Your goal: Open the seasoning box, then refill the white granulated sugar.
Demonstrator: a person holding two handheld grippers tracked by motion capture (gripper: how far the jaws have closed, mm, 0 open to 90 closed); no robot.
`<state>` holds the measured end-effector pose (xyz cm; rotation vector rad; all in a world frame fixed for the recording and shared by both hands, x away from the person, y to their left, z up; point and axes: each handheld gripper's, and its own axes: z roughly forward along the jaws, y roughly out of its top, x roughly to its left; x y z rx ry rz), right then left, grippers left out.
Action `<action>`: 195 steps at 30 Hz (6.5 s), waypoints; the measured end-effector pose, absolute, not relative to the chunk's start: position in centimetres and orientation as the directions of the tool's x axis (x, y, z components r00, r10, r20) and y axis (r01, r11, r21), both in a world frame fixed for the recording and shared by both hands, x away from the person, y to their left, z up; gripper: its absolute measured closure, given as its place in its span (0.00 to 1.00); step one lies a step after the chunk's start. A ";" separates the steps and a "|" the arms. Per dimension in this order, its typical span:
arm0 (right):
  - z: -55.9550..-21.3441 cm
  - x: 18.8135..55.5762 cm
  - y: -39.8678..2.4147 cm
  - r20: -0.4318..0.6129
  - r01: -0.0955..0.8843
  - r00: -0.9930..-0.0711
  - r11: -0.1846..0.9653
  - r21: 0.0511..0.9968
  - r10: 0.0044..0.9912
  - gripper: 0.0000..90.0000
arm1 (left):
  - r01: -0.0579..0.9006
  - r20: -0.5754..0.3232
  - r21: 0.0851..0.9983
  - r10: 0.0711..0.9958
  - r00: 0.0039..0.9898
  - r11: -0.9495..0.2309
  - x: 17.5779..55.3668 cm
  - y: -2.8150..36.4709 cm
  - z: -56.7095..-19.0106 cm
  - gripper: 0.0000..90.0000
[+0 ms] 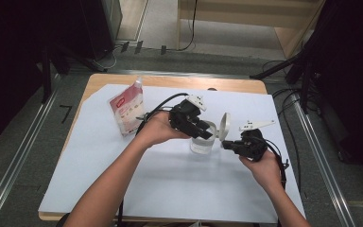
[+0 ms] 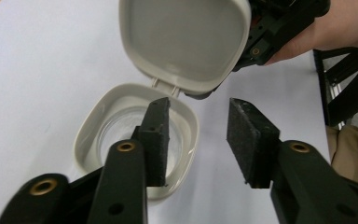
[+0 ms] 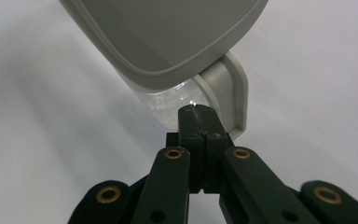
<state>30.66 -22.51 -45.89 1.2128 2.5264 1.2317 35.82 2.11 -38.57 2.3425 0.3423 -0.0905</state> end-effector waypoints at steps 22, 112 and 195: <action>-46.7 31.8 -22.8 0.233 0.625 -0.668 0.364 0.691 0.707 1.00 | 0.367 -0.168 0.675 0.351 0.921 -0.640 34.1 6.9 -39.7 0.46; -45.5 30.9 -23.7 0.223 0.570 -0.707 0.354 0.741 0.671 0.61 | 0.645 -0.231 0.690 0.746 0.625 -0.327 31.2 27.9 -36.4 0.46; -44.4 25.8 -16.2 0.159 0.431 -0.850 0.488 0.759 0.502 0.60 | 0.606 -0.332 0.692 0.573 0.749 -0.391 34.5 20.2 -33.2 1.00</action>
